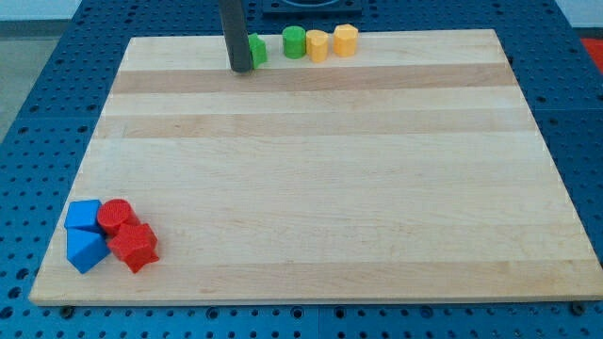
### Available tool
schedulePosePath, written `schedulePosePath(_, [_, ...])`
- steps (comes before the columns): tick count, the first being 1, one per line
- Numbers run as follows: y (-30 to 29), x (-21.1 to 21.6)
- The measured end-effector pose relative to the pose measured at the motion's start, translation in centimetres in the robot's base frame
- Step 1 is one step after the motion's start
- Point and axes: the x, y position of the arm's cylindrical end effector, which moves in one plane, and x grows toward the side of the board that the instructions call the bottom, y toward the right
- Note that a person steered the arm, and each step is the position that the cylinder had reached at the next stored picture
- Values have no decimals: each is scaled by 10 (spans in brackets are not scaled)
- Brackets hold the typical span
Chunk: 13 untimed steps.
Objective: Place the green star into green circle towards left
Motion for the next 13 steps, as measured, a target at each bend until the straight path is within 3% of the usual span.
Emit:
schedulePosePath(2, [3,-18])
schedulePosePath(4, [13,-7])
schedulePosePath(5, [-13,-8])
schedulePosePath(6, [-41,-21])
schedulePosePath(8, [-24,-54])
schedulePosePath(12, [12,-53])
schedulePosePath(13, [10,-19])
